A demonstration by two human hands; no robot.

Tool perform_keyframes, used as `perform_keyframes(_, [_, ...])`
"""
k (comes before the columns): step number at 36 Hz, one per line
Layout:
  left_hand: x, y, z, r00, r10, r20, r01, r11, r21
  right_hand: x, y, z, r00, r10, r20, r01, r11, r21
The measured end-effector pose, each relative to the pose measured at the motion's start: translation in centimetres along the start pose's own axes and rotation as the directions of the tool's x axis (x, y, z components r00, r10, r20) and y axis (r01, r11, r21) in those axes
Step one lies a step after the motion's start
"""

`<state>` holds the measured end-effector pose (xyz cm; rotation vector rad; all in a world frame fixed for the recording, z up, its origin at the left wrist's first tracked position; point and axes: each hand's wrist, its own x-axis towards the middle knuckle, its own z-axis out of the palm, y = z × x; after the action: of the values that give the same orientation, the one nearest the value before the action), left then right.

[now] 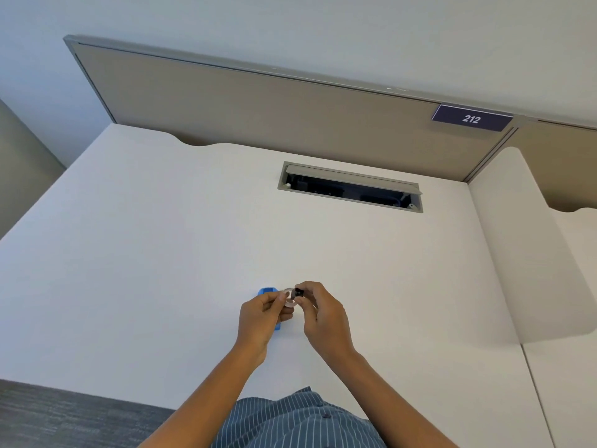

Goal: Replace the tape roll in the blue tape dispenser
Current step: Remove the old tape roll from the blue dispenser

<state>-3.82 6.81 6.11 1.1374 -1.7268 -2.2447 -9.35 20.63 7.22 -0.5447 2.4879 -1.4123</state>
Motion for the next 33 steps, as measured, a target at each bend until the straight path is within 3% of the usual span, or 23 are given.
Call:
perform_keyframes(13, [5.8,1.3,1.1,0.987,0.161,-0.005,-0.145,0.904,0.403,0.6,1.1,-1.5,0.982,0.159,-0.103,-0.134,0.967,0.218])
perform_keyframes(26, [12.6,1.0,4.1,0.983,0.152,0.103,-0.182,0.721,0.669,1.3,2.4,-3.0,0.953,0.242,-0.181,-0.207,0.959,0.194])
perform_keyframes(33, [15.0,0.2,5.1,0.992,0.081,0.095,-0.124,0.724,0.679,1.5,3.3,-3.5,0.945,0.261,-0.199,-0.221,0.954,0.200])
